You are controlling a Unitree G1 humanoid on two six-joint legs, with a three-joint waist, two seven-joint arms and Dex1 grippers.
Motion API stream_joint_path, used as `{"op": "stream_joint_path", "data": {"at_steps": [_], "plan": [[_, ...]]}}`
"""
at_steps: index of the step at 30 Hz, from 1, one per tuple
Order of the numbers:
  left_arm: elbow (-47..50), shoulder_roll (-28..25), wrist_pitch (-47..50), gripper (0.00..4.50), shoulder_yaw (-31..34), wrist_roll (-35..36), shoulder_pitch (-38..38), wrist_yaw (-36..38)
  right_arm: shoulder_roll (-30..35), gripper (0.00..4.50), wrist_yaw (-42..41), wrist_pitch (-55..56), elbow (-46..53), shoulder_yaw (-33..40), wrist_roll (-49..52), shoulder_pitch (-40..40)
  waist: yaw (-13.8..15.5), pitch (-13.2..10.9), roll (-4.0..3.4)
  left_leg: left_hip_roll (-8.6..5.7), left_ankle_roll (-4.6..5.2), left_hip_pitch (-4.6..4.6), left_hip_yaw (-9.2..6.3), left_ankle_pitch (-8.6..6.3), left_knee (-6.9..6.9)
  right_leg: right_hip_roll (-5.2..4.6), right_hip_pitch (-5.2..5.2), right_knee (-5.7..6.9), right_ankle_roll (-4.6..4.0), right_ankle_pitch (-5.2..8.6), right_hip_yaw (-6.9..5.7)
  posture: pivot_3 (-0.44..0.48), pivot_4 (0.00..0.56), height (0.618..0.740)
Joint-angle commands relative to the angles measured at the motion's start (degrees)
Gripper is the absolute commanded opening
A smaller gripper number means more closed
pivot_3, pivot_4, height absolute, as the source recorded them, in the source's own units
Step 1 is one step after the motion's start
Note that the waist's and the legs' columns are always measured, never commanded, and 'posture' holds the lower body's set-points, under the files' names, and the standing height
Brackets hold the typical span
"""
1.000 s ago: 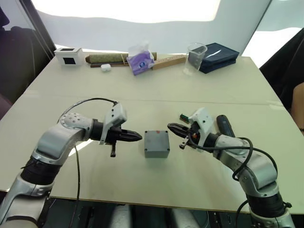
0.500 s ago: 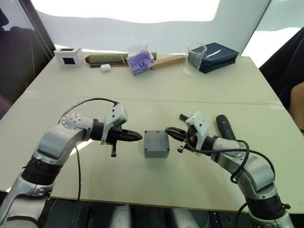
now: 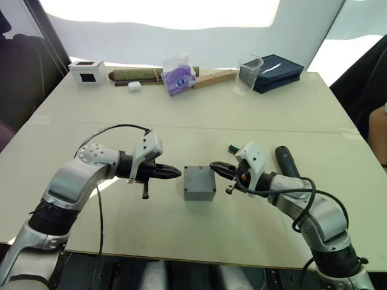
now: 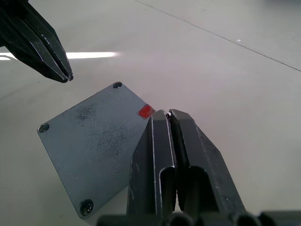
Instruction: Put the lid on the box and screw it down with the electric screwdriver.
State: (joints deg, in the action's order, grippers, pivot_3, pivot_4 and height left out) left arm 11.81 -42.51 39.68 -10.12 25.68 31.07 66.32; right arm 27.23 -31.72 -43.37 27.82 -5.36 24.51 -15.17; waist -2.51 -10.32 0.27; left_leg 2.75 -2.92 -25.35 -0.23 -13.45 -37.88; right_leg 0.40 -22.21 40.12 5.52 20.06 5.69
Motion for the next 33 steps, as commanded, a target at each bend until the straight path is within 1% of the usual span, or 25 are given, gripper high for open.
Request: {"op": "stream_joint_path", "data": {"at_steps": [1,33], "plan": [[0.25,0.19,-0.72,0.0,0.3,0.15,-0.12,0.13,0.51,0.01,0.13,0.0,0.03,0.78,-0.06,-0.36,0.0,0.0,0.0,0.0,0.0,0.0,0.0,0.0,0.0,0.0,0.0,0.0,0.0,0.0,0.0,0.0,0.15,0.74],[0.61,0.71,-0.85,0.0,-0.28,-0.11,-0.45,0.11,0.3,0.01,0.95,-0.11,-0.22,1.4,0.5,-0.61,-0.01,0.0,0.0,0.0,0.0,0.0,0.0,0.0,0.0,0.0,0.0,0.0,0.0,0.0,0.0,0.0,0.15,0.74]]}}
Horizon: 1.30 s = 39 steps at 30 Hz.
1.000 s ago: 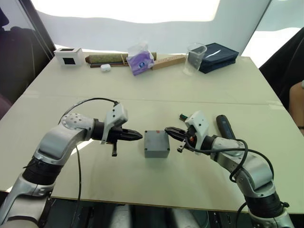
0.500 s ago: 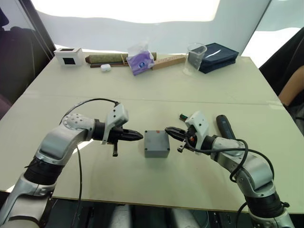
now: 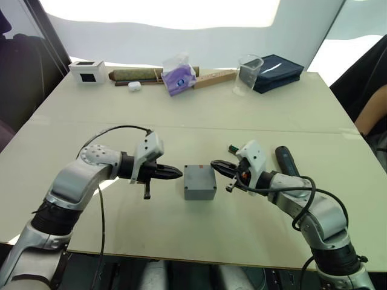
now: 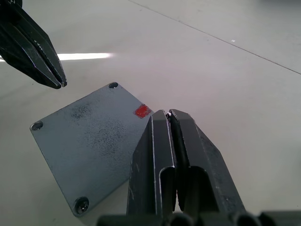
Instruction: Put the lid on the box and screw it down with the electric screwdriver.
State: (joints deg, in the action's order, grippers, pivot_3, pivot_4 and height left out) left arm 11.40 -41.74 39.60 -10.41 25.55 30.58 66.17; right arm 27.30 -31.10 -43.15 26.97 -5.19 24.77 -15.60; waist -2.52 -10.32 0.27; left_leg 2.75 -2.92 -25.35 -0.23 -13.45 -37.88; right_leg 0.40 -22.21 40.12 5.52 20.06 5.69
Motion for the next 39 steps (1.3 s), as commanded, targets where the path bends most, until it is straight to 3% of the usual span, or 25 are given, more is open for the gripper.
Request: {"op": "stream_joint_path", "data": {"at_steps": [1,26,27,33,36,39], "plan": [[0.96,-0.04,-0.83,0.0,-0.02,-0.01,0.07,0.28,0.27,0.01,0.36,-0.36,0.66,1.27,0.3,-0.17,0.02,0.0,0.0,0.0,0.0,0.0,0.0,0.0,0.0,0.0,0.0,0.0,0.0,0.0,0.0,0.0,0.15,0.74],[0.24,0.51,-1.16,0.0,-0.01,-0.52,0.34,0.22,2.1,0.01,-0.66,-0.32,1.27,-1.3,-2.18,-0.69,0.03,0.0,0.0,0.0,0.0,0.0,0.0,0.0,0.0,0.0,0.0,0.0,0.0,0.0,0.0,0.0,0.15,0.74],[0.22,0.55,-1.13,0.0,0.04,-0.5,0.36,0.24,2.24,0.57,-0.79,-0.3,1.3,-1.25,-2.25,-0.71,0.03,0.0,0.0,0.0,0.0,0.0,0.0,0.0,0.0,0.0,0.0,0.0,0.0,0.0,0.0,0.0,0.15,0.74],[0.17,1.94,0.29,0.0,2.06,0.99,1.33,-1.35,3.42,2.82,-1.37,-1.39,2.27,0.39,-1.29,-0.86,0.01,0.0,0.0,0.0,0.0,0.0,0.0,0.0,0.0,0.0,-0.01,0.0,0.0,0.0,0.0,0.0,0.15,0.74],[0.06,4.9,-2.1,0.0,4.07,-0.39,2.53,-6.56,3.53,2.82,-0.96,-4.03,3.18,3.91,1.55,-1.33,0.09,-0.01,0.01,0.0,0.0,-0.01,0.0,0.0,0.0,0.0,0.0,0.0,0.0,0.0,0.0,0.0,0.15,0.74],[-0.3,6.87,-1.85,0.0,4.59,0.3,4.88,-8.17,3.4,2.82,1.3,-10.88,4.64,13.07,8.18,-3.51,0.16,-0.01,0.02,-0.01,0.0,-0.02,-0.01,0.0,-0.01,-0.02,0.0,0.0,0.01,0.0,0.0,0.0,0.15,0.74]]}}
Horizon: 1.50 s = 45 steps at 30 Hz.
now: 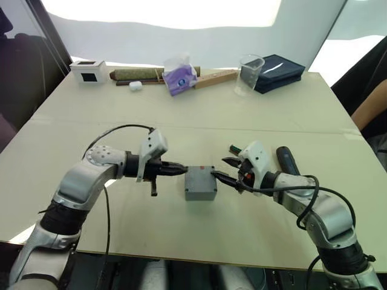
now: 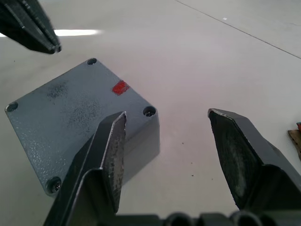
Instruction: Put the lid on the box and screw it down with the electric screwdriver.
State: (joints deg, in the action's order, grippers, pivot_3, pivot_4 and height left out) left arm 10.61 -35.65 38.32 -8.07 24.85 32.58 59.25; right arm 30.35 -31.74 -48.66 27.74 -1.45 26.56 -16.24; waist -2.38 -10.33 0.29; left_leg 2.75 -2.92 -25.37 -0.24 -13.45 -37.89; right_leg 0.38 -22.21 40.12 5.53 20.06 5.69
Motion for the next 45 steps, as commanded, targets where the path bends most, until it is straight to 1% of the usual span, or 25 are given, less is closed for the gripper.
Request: {"op": "stream_joint_path", "data": {"at_steps": [1,2,4,5,6,7,8,9,11,13,15,18,22,26,34,36,37,38,41,42,43,45], "plan": [[0.22,1.13,0.81,0.0,2.57,3.01,3.95,0.06,1.08,2.82,2.67,-8.23,4.06,12.19,8.33,-3.88,0.02,0.0,0.0,0.0,0.0,-0.01,0.0,0.0,0.0,0.0,0.0,0.0,0.0,0.0,0.0,0.0,0.15,0.74],[-0.5,1.31,2.78,0.0,2.99,5.74,5.48,2.32,2.93,2.82,3.15,-11.94,3.98,14.85,9.8,-5.29,0.03,0.0,0.0,0.0,0.0,-0.01,0.0,0.0,0.0,0.0,-0.01,0.0,0.0,0.0,0.0,0.0,0.15,0.74],[-1.34,1.04,4.28,0.0,2.25,8.2,7.87,5.98,7.85,3.32,3.39,-19.85,2.92,19.25,12.27,-8.2,0.05,-0.01,0.0,-0.01,0.0,-0.01,0.0,0.0,0.0,-0.02,0.0,0.0,0.0,0.0,-0.01,0.0,0.15,0.74],[-1.42,0.78,3.71,0.0,1.27,7.94,8.66,7.22,10.67,3.49,3.07,-23.82,1.98,20.96,13.37,-9.58,0.06,-0.01,-0.01,-0.01,0.0,-0.01,0.0,0.0,0.0,-0.02,0.0,-0.01,0.0,0.0,-0.02,0.0,0.15,0.74],[-1.45,0.48,2.74,0.0,0.29,7.25,9.22,8.2,12.95,4.0,2.94,-27.7,0.96,22.31,14.45,-11.06,0.05,-0.01,-0.01,-0.01,0.0,0.0,0.01,0.0,0.04,-0.02,0.0,-0.03,0.0,0.0,-0.02,0.0,0.15,0.74],[-1.45,0.18,1.95,0.0,-0.7,6.56,9.66,9.22,15.12,4.19,2.96,-31.61,-0.19,23.12,14.97,-12.5,0.02,-0.01,-0.01,-0.01,0.0,0.0,0.01,0.0,0.04,-0.02,0.0,-0.03,-0.01,0.0,-0.02,0.0,0.15,0.74],[-1.34,-0.36,0.06,0.0,-2.43,5.1,10.08,10.98,18.97,4.48,3.09,-37.24,-2.77,22.83,14.83,-14.29,-0.06,0.0,-0.02,-0.01,0.0,0.01,0.02,0.0,0.06,0.0,-0.01,-0.03,-0.01,0.01,-0.02,0.0,0.15,0.74],[-1.07,-0.86,-2.36,0.0,-4.09,3.56,10.32,12.84,24.17,4.48,2.71,-40.93,-5.8,21.26,15.36,-14.96,-0.13,-0.02,-0.06,-0.01,0.0,0.03,0.02,0.0,0.08,0.0,-0.01,-0.04,-0.02,0.01,-0.01,0.0,0.15,0.74],[-0.54,-1.28,-5.58,0.0,-6.31,1.98,10.74,15.72,32.45,4.48,1.89,-43.84,-11.65,17.96,17.43,-15.59,-0.05,-0.03,-0.07,-0.02,0.01,0.03,0.12,0.0,0.13,-0.01,-0.05,-0.05,-0.02,0.01,0.06,0.0,0.15,0.74],[-0.3,-0.95,-7.54,0.0,-7.31,1.18,11.22,17.03,38.45,4.48,0.18,-43.84,-15.85,13.65,19.66,-15.48,-0.02,-0.06,-0.11,-0.02,0.02,0.0,0.24,-0.01,0.13,-0.03,-0.1,-0.08,-0.03,0.01,0.15,0.0,0.15,0.74],[-0.42,-0.1,-9.11,0.0,-8.24,-0.04,11.58,17.1,42.51,4.48,-2.28,-43.84,-19.27,9.69,22.02,-15.12,-0.09,-0.07,-0.09,-0.01,0.05,0.0,0.4,-0.03,0.1,-0.02,-0.09,-0.12,-0.03,0.01,0.16,0.0,0.15,0.74],[-1.08,0.54,-10.85,0.0,-8.95,-1.21,11.41,17.49,44.32,4.48,-4.47,-43.84,-22.79,5.58,25.49,-15.83,-0.34,-0.07,-0.09,0.01,0.12,0.02,0.47,-0.07,0.06,0.02,-0.08,-0.12,-0.02,0.01,0.23,0.0,0.15,0.74],[-1.38,1.42,-12.67,0.0,-10.04,-3.29,10.61,16.68,43.44,4.48,-6.62,-43.84,-25.23,-0.01,25.36,-18.25,-0.19,-0.07,-0.11,0.02,0.14,0.03,0.48,-0.08,0.05,0.04,-0.13,-0.09,-0.01,0.0,0.29,0.0,0.15,0.74],[-1.47,1.16,-13.36,0.0,-9.89,-4.35,9.29,16.04,40.17,4.48,-6.92,-43.67,-28.09,-6.02,21.23,-22.85,-0.18,-0.07,-0.11,0.02,0.15,0.02,0.41,-0.08,0.02,0.01,-0.15,-0.09,0.0,0.0,0.32,0.0,0.15,0.74],[-0.92,1.69,-12.23,0.0,-9.35,-4.39,7.71,13.37,37.25,4.48,-10.02,-39.54,-31.56,-16.27,12.57,-26.26,-0.02,-0.07,-0.1,0.01,0.17,-0.03,0.36,-0.09,0.01,-0.01,-0.18,-0.1,0.01,0.01,0.31,0.0,0.15,0.74],[-0.41,2.0,-11.55,0.0,-9.01,-3.96,7.1,12.12,36.2,4.01,-10.88,-37.79,-31.84,-19.05,10.25,-26.8,-0.11,-0.07,-0.1,0.02,0.17,-0.02,0.33,-0.09,0.0,-0.01,-0.15,-0.1,0.01,0.01,0.29,0.0,0.15,0.74],[-0.14,2.06,-11.29,0.0,-8.97,-3.86,6.82,11.67,35.89,3.9,-11.16,-36.93,-31.92,-20.18,9.05,-26.96,-0.2,-0.07,-0.09,0.02,0.17,-0.01,0.33,-0.09,0.0,-0.01,-0.15,-0.1,0.01,0.01,0.29,0.0,0.15,0.74],[0.4,2.09,-10.83,0.0,-8.88,-3.57,6.34,11.29,35.46,3.43,-11.21,-36.24,-32.02,-21.01,7.8,-27.07,-0.31,-0.06,-0.08,0.03,0.16,0.01,0.32,-0.09,0.0,0.01,-0.14,-0.1,0.01,0.01,0.28,0.0,0.15,0.74],[1.03,2.1,-10.24,0.0,-8.77,-3.4,5.72,10.65,34.74,2.29,-12.66,-35.46,-32.42,-22.2,5.62,-27.56,-0.3,-0.05,-0.06,0.05,0.16,0.03,0.31,-0.09,-0.01,0.03,-0.12,-0.09,0.01,0.0,0.28,0.0,0.15,0.74],[1.02,2.11,-10.17,0.0,-8.72,-3.42,5.69,10.53,34.56,1.99,-13.13,-35.4,-32.53,-22.37,5.11,-27.71,-0.29,-0.05,-0.05,0.05,0.16,0.03,0.31,-0.09,-0.02,0.03,-0.11,-0.09,0.01,0.0,0.27,0.0,0.15,0.74],[0.98,2.08,-10.11,0.0,-8.63,-3.47,5.62,10.35,34.21,1.84,-13.63,-35.54,-32.69,-22.32,4.78,-27.85,-0.3,-0.03,-0.01,0.05,0.16,0.03,0.31,-0.09,-0.04,0.03,-0.09,-0.09,0.01,0.0,0.27,0.0,0.15,0.74],[0.86,1.88,-10.03,0.0,-8.43,-3.57,5.45,10.02,33.72,1.84,-14.21,-35.4,-32.86,-22.13,3.84,-28.12,-0.33,-0.01,0.02,0.05,0.17,0.03,0.31,-0.09,-0.06,0.02,-0.08,-0.09,0.01,0.0,0.27,0.0,0.15,0.74]]}}
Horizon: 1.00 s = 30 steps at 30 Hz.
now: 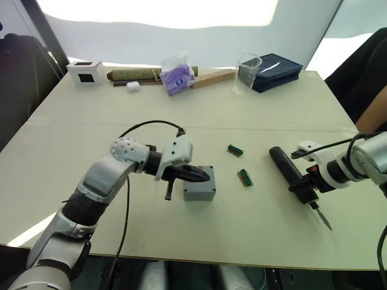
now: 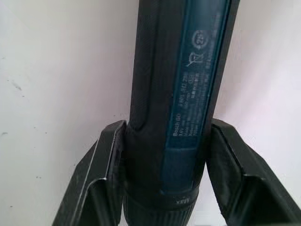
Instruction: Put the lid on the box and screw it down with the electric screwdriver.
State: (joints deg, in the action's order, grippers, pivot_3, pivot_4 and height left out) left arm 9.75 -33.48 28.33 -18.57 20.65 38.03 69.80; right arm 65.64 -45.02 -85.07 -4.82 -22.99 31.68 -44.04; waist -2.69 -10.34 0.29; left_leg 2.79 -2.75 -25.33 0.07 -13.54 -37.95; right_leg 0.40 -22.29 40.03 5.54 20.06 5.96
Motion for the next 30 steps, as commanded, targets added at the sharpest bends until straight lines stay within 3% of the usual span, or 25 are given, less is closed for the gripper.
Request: {"op": "stream_joint_path", "data": {"at_steps": [1,5,7,11,13,15,17,19,24,30], "plan": [[1.59,-0.51,-0.12,0.0,2.27,0.61,-0.16,-0.57,-1.88,1.84,-0.92,1.04,-0.25,-0.44,-1.77,-0.48,-0.06,0.03,0.04,0.0,0.0,0.01,0.0,0.0,0.0,0.0,0.0,0.0,0.0,0.0,0.0,0.0,0.15,0.74],[-1.19,-1.86,0.3,0.0,5.28,-0.06,-0.04,-2.89,-4.43,1.84,1.42,8.74,-6.32,7.07,-5.93,-7.9,-1.1,-0.07,-0.02,0.02,0.0,0.04,0.06,0.0,-0.02,0.0,-0.02,0.02,-0.01,-0.02,0.03,0.0,0.15,0.74],[-2.28,-2.53,0.87,0.0,7.46,0.73,-0.13,-3.77,-7.33,1.84,1.97,11.65,-5.48,14.72,-3.47,-9.26,-1.26,-0.21,-0.23,-0.02,0.0,0.01,0.11,0.0,-0.02,-0.03,-0.12,0.12,0.01,-0.03,0.07,0.0,0.15,0.74],[-1.18,-4.32,4.78,0.0,11.35,3.81,-1.09,-4.28,-19.6,1.84,8.62,21.85,6.65,37.07,4.21,-4.26,-1.25,-0.23,-0.23,0.03,-0.01,-0.12,0.01,0.0,0.19,0.07,-0.29,0.13,-0.01,-0.01,0.05,0.0,0.15,0.74],[-0.68,-5.33,5.69,0.0,12.15,4.45,-1.64,-3.98,-25.23,1.84,12.54,25.55,11.81,42.28,5.36,-2.25,-0.92,-0.22,-0.22,0.03,-0.03,-0.1,-0.08,0.02,0.4,0.05,-0.29,0.08,-0.03,0.0,-0.02,0.0,0.15,0.74],[0.87,-6.24,7.91,0.0,12.51,4.89,-2.64,-4.72,-34.79,1.84,18.15,27.18,20.62,46.27,9.99,1.82,-0.27,-0.21,-0.2,0.01,-0.1,-0.11,-0.17,0.06,0.53,0.0,-0.28,0.05,-0.05,0.01,-0.11,0.0,0.15,0.74],[2.68,-6.23,10.09,0.0,11.55,5.23,-3.52,-5.72,-43.89,1.84,21.52,32.06,28.38,47.11,12.8,7.02,0.26,-0.17,-0.13,0.06,-0.14,-0.1,-0.24,0.08,0.58,-0.05,-0.24,0.02,-0.06,0.02,-0.17,0.0,0.15,0.74],[3.29,-6.03,11.08,0.0,10.67,5.53,-4.49,-5.64,-48.32,1.84,22.76,36.28,32.67,44.02,11.08,11.06,0.56,-0.18,-0.15,0.01,-0.28,-0.12,-0.26,0.16,0.59,-0.15,-0.23,0.03,-0.06,0.02,-0.18,0.0,0.15,0.74],[2.82,-4.87,11.07,0.0,9.55,5.14,-5.65,-6.21,-52.39,1.84,24.61,43.11,36.16,36.15,5.98,17.51,0.28,-0.2,-0.16,-0.09,-0.45,-0.04,-0.18,0.26,0.5,-0.18,-0.13,0.03,0.01,-0.01,-0.13,0.0,0.15,0.74],[1.29,-3.34,8.36,0.0,6.67,2.3,-4.8,-6.85,-52.62,1.84,24.79,45.79,37.35,32.88,5.68,21.31,0.04,-0.2,-0.16,-0.06,-0.48,-0.02,-0.23,0.28,0.59,-0.01,-0.19,0.07,-0.02,-0.01,-0.15,0.0,0.15,0.74]]}}
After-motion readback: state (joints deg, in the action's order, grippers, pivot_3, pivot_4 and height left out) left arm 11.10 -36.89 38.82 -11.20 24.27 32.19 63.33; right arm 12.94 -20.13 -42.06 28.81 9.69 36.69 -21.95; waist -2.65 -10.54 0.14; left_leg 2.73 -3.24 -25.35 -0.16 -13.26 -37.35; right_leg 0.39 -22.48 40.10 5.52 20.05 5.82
